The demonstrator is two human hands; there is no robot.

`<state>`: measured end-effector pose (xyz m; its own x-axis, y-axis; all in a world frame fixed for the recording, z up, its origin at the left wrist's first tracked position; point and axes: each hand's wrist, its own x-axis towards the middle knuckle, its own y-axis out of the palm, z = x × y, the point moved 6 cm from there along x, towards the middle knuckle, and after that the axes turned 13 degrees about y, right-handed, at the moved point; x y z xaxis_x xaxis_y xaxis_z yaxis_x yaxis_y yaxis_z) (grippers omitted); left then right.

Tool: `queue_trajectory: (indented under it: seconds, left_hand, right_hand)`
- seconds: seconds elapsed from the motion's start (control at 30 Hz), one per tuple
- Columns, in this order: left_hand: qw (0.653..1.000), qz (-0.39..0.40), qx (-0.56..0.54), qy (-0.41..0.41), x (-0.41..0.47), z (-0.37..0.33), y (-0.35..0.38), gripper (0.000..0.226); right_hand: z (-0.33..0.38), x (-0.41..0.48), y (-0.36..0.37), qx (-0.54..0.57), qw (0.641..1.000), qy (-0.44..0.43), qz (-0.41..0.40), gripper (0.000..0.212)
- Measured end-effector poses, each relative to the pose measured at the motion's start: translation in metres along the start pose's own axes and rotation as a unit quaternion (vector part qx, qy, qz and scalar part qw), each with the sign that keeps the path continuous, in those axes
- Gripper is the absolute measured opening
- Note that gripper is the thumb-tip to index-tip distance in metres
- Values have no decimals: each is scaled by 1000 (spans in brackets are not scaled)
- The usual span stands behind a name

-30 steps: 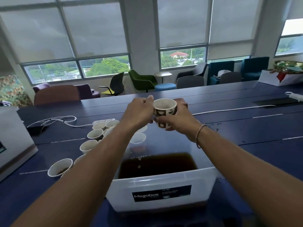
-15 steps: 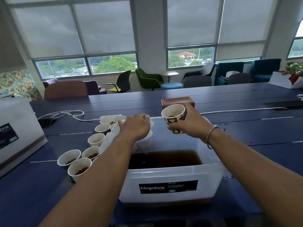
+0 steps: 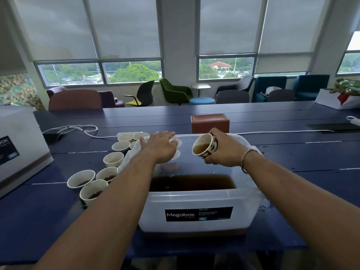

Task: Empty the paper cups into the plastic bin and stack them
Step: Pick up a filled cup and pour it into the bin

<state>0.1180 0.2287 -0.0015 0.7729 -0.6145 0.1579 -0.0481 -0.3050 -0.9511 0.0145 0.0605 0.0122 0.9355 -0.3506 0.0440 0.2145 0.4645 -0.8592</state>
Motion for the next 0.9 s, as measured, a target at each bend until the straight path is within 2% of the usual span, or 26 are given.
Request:
queue_trajectory:
  seconds: [0.27,0.53,0.9]
  left_hand:
    - [1000,1,-2,-5,-2,-3,1,50]
    - [1000,0,2,-5,-2,-1,2,51]
    - [1000,-1,5,-2,1,0,4,49]
  right_hand:
    - [2,2,3,-24,999,-24,-2,57]
    - [1,6,0,31,998,-39,-45,55]
    - [0,9,-5,24,993,-49,-108,70]
